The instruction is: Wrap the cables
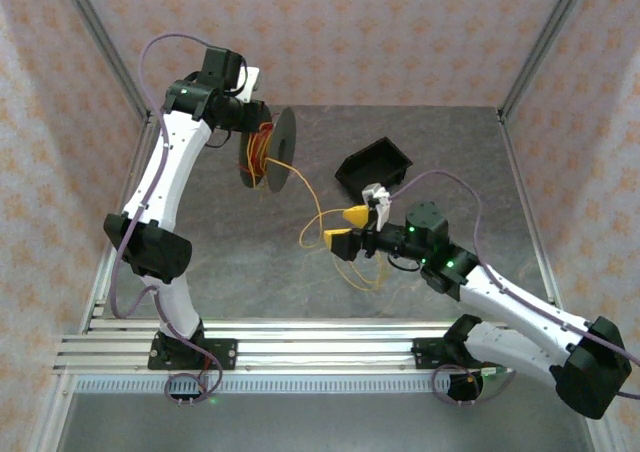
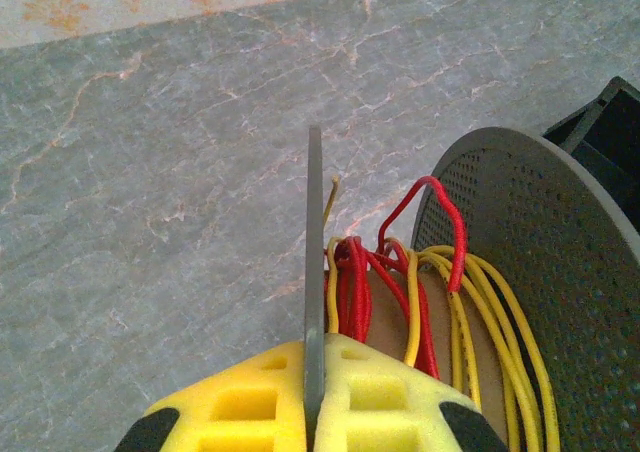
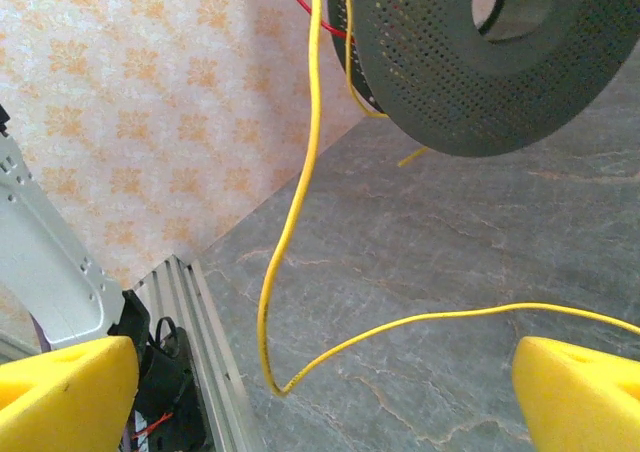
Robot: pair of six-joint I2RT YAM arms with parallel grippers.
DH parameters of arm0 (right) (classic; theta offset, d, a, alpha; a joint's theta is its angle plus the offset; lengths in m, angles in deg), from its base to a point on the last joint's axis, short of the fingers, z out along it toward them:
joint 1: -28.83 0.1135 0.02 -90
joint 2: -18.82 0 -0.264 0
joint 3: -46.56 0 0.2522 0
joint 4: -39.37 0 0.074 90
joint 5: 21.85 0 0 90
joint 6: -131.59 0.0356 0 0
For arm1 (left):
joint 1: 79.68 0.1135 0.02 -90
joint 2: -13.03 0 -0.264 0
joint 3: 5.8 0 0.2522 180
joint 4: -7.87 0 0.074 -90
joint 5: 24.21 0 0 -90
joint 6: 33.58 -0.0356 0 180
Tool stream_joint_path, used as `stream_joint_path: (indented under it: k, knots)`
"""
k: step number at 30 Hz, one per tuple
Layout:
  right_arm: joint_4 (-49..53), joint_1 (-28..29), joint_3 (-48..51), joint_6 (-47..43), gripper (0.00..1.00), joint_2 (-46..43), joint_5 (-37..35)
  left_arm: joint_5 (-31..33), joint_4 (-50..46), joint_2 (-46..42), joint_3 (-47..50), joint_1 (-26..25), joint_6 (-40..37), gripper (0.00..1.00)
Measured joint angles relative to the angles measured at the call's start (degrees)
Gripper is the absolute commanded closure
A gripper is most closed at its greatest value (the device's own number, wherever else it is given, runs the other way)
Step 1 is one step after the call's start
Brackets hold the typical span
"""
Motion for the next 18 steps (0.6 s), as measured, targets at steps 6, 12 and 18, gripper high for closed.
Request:
stream_joint_path:
  k: [6,12,18]
  knots:
    - [-3.3,1.3,0.0,1.4,0.11,5.6,0.0,0.0,0.1,0.0,0.5,0.0,0.5,1.00]
    - [-6.7,2.2,-0.8,3.1,0.26,10.2,0.0,0.0,0.1,0.0,0.7,0.0,0.5,1.00]
    - [-8.3,2.2,-1.8,4.2,0.84,12.5,-0.1,0.0,0.1,0.0,0.8,0.0,0.5,1.00]
